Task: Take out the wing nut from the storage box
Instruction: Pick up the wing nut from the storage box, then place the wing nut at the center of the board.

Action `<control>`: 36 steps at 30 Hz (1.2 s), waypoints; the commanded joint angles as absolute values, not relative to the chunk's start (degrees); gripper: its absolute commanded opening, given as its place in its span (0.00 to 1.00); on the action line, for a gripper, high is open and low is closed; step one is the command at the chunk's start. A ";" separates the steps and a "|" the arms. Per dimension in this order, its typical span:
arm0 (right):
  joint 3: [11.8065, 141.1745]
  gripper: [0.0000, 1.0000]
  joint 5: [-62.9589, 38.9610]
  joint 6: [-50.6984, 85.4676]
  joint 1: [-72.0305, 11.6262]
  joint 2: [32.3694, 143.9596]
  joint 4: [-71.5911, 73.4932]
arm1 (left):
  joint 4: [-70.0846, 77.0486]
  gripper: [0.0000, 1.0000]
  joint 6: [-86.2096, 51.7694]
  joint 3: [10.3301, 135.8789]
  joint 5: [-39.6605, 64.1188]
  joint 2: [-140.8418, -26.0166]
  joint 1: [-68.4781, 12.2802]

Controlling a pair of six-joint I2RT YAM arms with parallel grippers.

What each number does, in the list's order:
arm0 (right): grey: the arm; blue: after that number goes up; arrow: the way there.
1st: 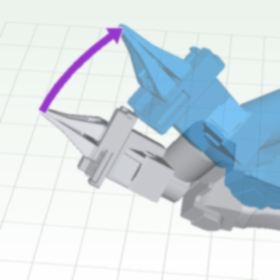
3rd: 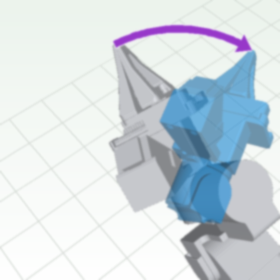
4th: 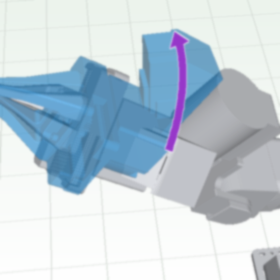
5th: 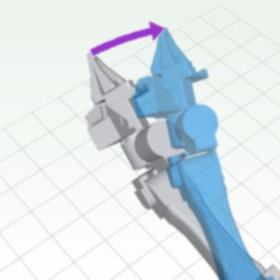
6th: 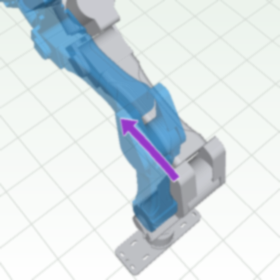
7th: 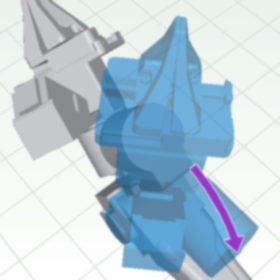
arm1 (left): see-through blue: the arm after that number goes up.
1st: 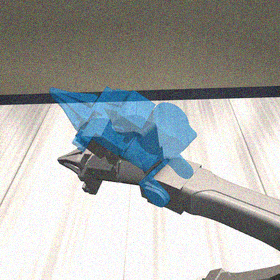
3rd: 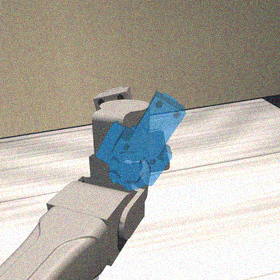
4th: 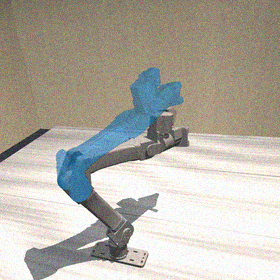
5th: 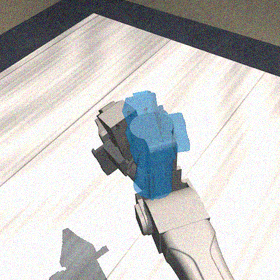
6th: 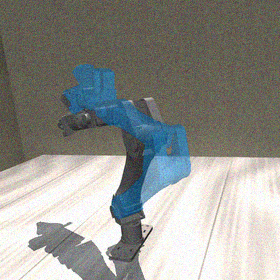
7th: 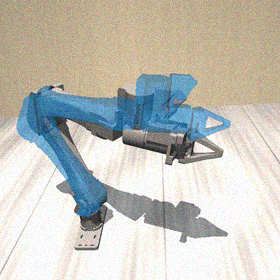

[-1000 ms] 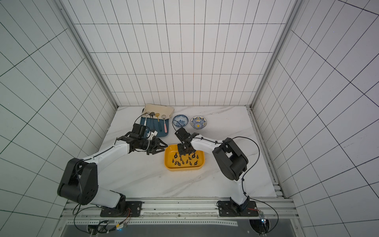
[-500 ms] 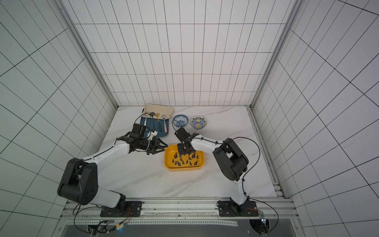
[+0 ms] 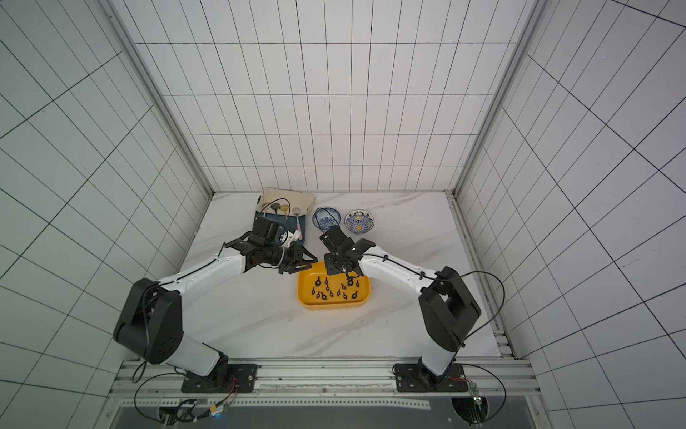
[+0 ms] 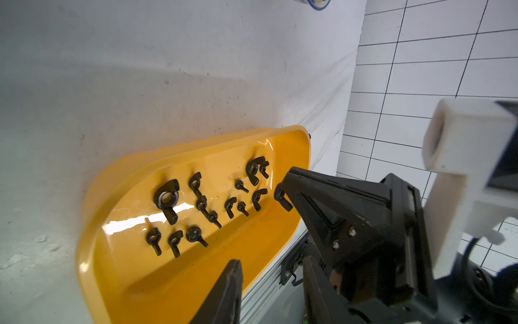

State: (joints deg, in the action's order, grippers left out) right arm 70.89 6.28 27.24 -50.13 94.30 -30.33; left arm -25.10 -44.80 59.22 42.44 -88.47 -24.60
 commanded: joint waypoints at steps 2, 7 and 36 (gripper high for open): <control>65.71 0.00 9.60 27.18 -45.01 87.24 -34.27 | -24.22 0.39 -45.34 63.72 41.05 -90.26 -27.82; 59.19 0.00 9.40 26.18 -36.23 79.97 -35.02 | -24.33 0.39 -45.87 68.77 40.44 -93.90 -32.99; 44.12 0.00 5.52 27.86 -17.59 84.99 -22.45 | -15.47 0.39 -52.24 82.23 43.37 -112.81 -47.02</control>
State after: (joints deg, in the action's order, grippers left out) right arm 44.93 4.56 27.46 -18.31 83.55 -23.70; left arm -16.99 -52.34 82.41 42.78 -113.56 -46.74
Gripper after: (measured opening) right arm 0.064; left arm 0.392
